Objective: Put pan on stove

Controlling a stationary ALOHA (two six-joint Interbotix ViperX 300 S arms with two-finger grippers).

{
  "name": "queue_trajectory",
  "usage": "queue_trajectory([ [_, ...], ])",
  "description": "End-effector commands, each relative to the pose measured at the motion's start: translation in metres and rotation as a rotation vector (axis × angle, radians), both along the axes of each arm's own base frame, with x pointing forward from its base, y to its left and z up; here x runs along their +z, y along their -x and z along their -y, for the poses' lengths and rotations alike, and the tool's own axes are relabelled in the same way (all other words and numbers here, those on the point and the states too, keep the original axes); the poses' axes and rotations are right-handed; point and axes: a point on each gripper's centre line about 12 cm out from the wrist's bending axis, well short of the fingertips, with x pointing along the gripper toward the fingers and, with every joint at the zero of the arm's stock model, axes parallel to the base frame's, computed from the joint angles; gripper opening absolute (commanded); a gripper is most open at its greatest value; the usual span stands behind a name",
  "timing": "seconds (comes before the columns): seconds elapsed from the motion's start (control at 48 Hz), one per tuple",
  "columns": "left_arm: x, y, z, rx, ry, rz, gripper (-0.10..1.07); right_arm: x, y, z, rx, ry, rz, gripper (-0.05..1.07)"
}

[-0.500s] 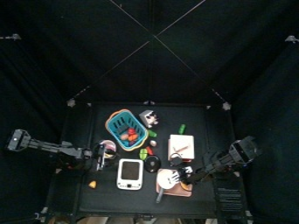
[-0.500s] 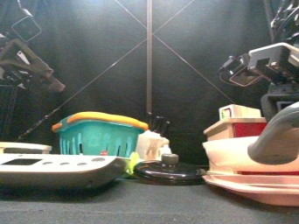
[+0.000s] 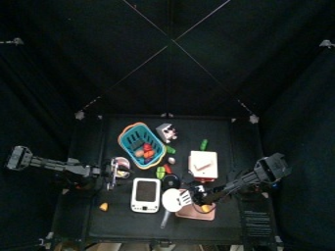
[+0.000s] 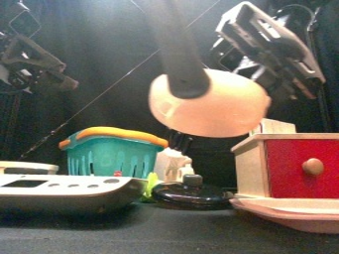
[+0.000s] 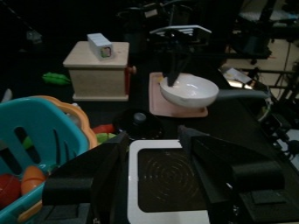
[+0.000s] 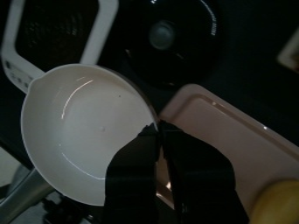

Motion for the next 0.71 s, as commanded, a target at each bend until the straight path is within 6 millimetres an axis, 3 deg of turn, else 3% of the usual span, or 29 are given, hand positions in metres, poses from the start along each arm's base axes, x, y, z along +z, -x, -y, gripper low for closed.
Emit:
queue_trajectory([
  [0.0,0.005,0.003,-0.005,0.025,-0.005,0.043,0.87,0.020,-0.026,0.003,0.000,-0.019,0.087,0.38],
  [0.438,-0.002,0.014,-0.011,0.055,-0.001,0.048,0.87,0.023,-0.112,0.039,-0.043,0.037,0.200,0.38],
  [0.688,-0.004,0.015,-0.011,0.055,-0.001,0.035,0.87,0.008,-0.139,0.044,-0.067,0.042,0.193,0.38],
])
